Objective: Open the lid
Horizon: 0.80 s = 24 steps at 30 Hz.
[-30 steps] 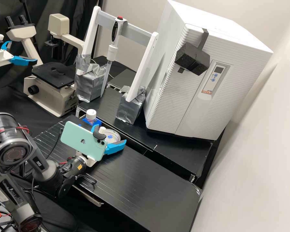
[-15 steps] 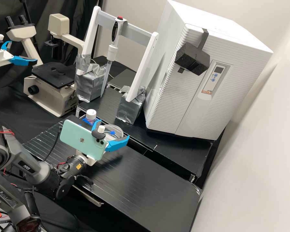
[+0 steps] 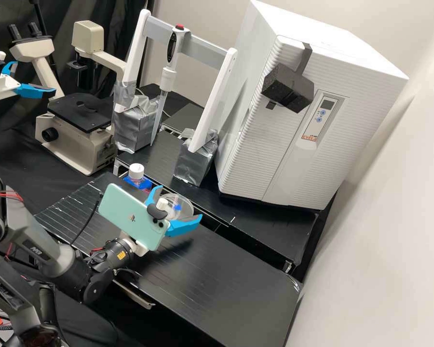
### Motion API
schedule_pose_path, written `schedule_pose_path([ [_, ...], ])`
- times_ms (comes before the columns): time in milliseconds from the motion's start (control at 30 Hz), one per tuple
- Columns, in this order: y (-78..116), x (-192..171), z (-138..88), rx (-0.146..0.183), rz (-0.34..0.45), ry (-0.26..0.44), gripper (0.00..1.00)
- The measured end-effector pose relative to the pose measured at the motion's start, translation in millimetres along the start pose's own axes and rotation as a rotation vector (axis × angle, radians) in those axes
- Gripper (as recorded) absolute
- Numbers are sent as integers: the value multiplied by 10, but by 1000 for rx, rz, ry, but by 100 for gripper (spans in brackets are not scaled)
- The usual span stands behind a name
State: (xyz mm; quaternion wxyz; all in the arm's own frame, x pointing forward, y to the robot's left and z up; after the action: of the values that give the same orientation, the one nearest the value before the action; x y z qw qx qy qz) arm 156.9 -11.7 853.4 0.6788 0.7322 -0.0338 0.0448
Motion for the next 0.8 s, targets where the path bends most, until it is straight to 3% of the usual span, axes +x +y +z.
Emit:
schedule_pose_path([
  [233, 201, 70, 199, 29, 63, -86, 0],
  [400, 237, 104, 305, 49, 67, -126, 0],
  [533, 221, 131, 367, 69, 52, -146, 0],
  [800, 221, 139, 398, 73, 57, -140, 0],
])
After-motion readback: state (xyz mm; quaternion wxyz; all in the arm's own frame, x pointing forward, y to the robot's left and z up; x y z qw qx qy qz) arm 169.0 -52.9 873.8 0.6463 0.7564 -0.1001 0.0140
